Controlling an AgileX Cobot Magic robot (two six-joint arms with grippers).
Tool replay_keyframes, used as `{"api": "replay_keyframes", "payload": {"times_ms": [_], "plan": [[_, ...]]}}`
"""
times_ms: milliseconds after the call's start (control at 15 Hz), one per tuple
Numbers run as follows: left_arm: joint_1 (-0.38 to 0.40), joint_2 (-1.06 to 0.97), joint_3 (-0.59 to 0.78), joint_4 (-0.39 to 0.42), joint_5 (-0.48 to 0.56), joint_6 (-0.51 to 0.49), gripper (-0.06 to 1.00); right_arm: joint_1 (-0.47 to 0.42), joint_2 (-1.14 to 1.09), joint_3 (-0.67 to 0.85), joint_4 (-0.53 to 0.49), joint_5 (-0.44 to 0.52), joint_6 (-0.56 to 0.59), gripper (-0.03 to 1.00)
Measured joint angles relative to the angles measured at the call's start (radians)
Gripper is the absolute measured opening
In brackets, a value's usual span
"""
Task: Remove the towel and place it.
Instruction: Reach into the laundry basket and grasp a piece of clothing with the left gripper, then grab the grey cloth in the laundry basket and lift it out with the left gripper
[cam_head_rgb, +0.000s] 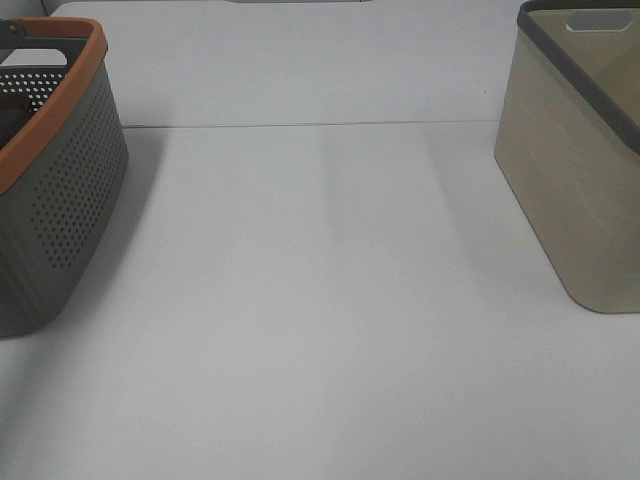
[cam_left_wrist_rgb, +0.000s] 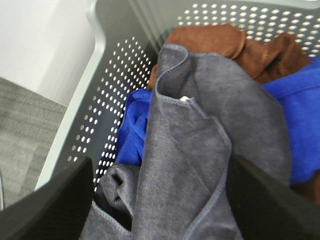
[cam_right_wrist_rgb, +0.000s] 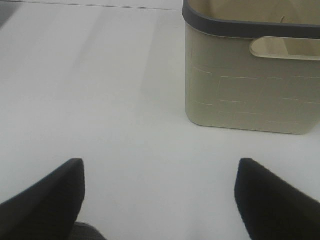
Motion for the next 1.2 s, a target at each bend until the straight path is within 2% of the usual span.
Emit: {"api": "replay_keyframes", "payload": {"times_ms": [200,533,867,1000,1133,1200], "plan": [[0.049,0.107,-0.096,-0.041,0.037,0.001,0.71,0.000,0.000,0.000,0.000,0.000,0.000,0.78],[0.081,0.252,-0.260,-0.179,0.040,0.099,0.71,0.000,0.000,0.000,0.000,0.000,0.000,0.78],[0.081,0.327,-0.313,-0.209,0.054,0.110,0.69,0.000,0.000,0.000,0.000,0.000,0.000,0.78],[0.081,0.356,-0.313,-0.210,0.054,0.111,0.59,0.000,0.000,0.000,0.000,0.000,0.000,0.78],[0.081,0.379,-0.313,-0.210,0.054,0.114,0.54,0.000,0.000,0.000,0.000,0.000,0.000,0.78],[0.081,0.387,-0.313,-0.210,0.054,0.114,0.48,0.000,0.000,0.000,0.000,0.000,0.000,0.78]]}}
